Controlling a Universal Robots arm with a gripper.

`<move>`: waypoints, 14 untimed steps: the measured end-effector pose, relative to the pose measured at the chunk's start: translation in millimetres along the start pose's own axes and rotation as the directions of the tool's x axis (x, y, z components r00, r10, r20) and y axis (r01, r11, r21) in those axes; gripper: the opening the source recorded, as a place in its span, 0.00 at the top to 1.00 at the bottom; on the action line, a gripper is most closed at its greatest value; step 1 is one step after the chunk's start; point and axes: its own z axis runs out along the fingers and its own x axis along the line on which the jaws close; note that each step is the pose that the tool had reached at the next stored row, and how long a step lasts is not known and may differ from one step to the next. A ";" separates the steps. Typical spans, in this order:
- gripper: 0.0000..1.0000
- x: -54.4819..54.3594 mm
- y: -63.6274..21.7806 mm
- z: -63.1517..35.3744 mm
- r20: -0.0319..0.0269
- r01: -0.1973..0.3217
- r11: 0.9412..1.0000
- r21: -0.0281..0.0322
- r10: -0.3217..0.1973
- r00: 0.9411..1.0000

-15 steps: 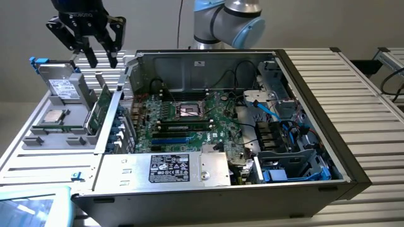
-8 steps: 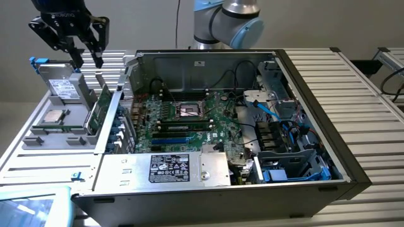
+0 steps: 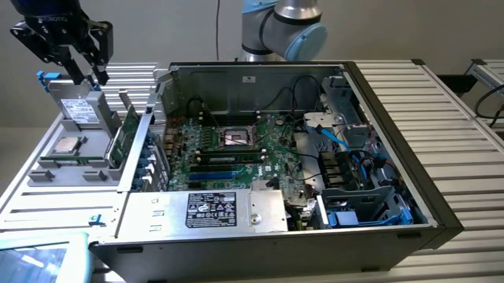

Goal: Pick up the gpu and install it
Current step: 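Reach for the gpu, then pick up the gpu and move the gpu toward the slot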

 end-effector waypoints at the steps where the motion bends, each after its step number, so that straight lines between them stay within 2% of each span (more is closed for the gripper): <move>1: 0.51 4.6 -0.2 0.0 0.000 0.000 1.000 0.000 0.000 1.000; 3: 0.51 8.2 -0.4 0.0 -0.001 0.000 1.000 0.000 0.000 1.000; 14: 0.51 8.2 -0.4 0.0 -0.001 0.000 1.000 0.000 0.000 1.000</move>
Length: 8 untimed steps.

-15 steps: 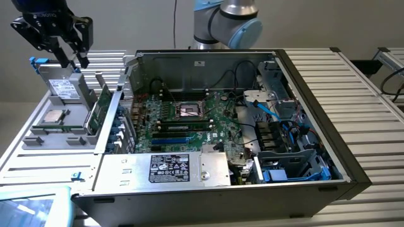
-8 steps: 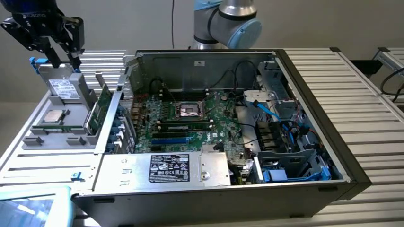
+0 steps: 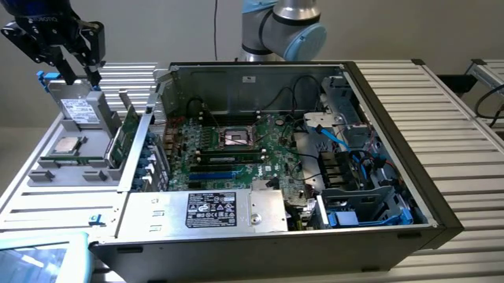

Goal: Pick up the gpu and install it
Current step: 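Pick up the gpu and move the gpu toward the slot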

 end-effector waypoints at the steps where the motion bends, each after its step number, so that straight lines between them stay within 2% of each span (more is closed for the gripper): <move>1: 0.51 0.0 0.0 0.0 0.000 0.000 1.000 0.000 0.000 1.000; 4: 0.51 0.0 0.0 0.7 0.000 0.000 1.000 0.000 0.000 1.000; 8: 0.51 0.1 -0.4 7.7 0.000 0.000 1.000 0.000 0.000 1.000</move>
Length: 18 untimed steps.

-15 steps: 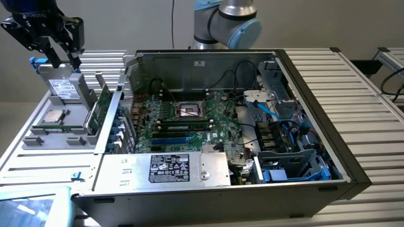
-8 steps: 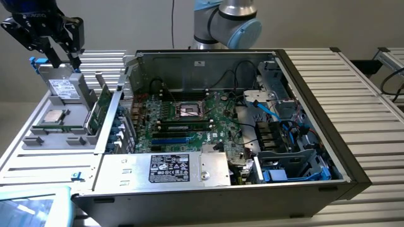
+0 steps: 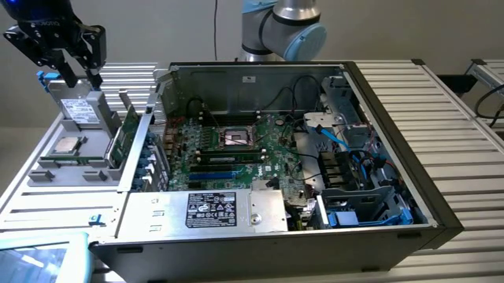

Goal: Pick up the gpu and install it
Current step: 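Pick up the gpu and move the gpu toward the slot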

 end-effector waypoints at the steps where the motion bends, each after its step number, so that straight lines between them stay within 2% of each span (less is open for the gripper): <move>1: 0.51 0.0 -0.1 1.8 0.000 0.000 1.000 0.000 0.000 1.000; 18: 0.51 0.5 -1.7 32.6 0.000 -0.006 1.000 0.000 0.006 1.000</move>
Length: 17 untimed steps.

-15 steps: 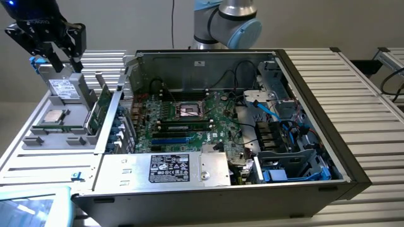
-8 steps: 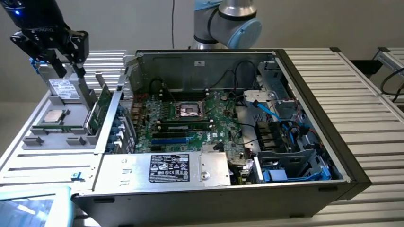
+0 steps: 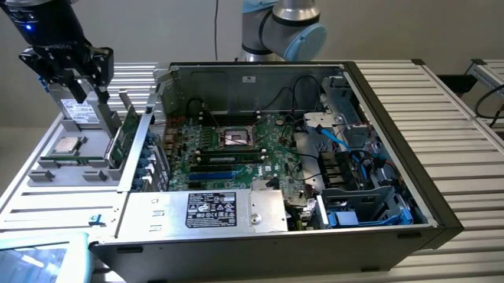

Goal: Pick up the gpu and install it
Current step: 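Pick up the gpu and move the gpu toward the slot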

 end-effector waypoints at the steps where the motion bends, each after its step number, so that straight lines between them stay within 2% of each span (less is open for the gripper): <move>1: 0.51 0.0 -0.1 1.9 0.000 0.000 1.000 0.000 0.000 1.000; 17: 0.51 -3.5 -1.3 30.9 0.001 -0.024 1.000 0.000 0.024 1.000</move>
